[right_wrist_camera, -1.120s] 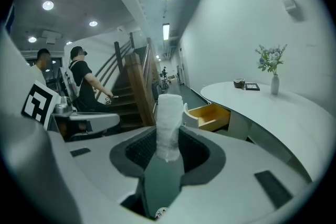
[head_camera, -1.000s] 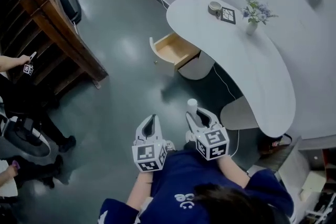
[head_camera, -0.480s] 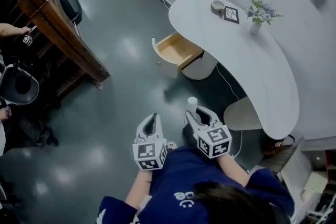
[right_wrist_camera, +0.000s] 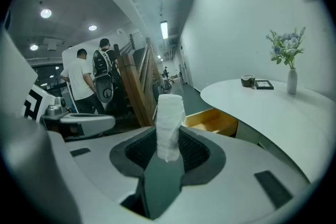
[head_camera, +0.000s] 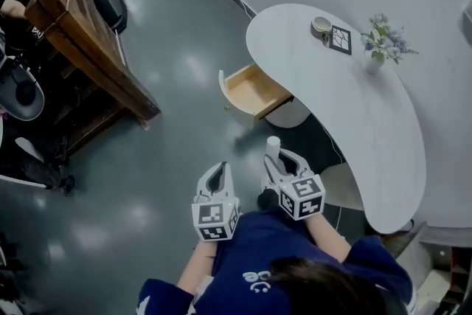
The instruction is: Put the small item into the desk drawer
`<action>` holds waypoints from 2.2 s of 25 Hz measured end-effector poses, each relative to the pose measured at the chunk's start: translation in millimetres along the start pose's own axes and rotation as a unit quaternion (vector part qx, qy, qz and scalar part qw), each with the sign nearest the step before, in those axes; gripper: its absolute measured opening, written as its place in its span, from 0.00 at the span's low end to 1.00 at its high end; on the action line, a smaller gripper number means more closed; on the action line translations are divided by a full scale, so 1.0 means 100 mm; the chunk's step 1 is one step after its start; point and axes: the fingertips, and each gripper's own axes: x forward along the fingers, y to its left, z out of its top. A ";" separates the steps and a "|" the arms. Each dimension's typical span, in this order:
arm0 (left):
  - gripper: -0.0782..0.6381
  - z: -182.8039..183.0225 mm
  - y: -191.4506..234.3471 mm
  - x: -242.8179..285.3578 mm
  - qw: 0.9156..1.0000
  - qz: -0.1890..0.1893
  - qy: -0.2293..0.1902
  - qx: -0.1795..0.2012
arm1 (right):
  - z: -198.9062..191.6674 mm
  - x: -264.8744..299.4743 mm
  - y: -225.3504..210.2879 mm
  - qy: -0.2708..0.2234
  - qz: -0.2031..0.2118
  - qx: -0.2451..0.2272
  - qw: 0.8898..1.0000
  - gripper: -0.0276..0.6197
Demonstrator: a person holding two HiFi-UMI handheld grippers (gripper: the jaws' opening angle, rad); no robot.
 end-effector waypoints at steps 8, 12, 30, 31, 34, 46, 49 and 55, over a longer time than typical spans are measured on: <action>0.11 0.19 -0.10 0.62 1.000 0.027 0.004 -0.007 | 0.16 0.41 -0.55 0.024 0.024 0.006 0.999 0.26; 0.11 0.28 -0.18 0.90 0.999 0.047 0.008 -0.014 | 0.24 0.53 -0.81 0.034 0.037 0.005 0.999 0.26; 0.11 0.39 -0.68 1.65 0.999 0.016 0.027 -0.014 | 0.32 0.71 -1.50 0.053 0.034 0.024 0.998 0.26; 0.11 0.38 -0.68 1.66 0.999 0.013 0.028 -0.015 | 0.33 0.72 -1.50 0.053 0.035 0.023 0.998 0.26; 0.11 0.36 -0.66 1.71 0.999 0.009 0.035 -0.020 | 0.34 0.75 -1.50 0.057 0.036 0.017 0.998 0.26; 0.11 0.48 -0.34 2.10 0.999 0.004 0.051 -0.019 | 0.47 1.13 -1.55 0.075 0.031 0.015 0.997 0.26; 0.11 0.54 -0.17 2.19 0.998 0.006 0.052 -0.026 | 0.52 1.28 -1.54 0.081 0.028 0.011 0.996 0.26; 0.11 0.71 0.10 2.46 0.998 -0.023 0.050 -0.013 | 0.64 1.60 -1.53 0.093 0.008 0.006 0.996 0.26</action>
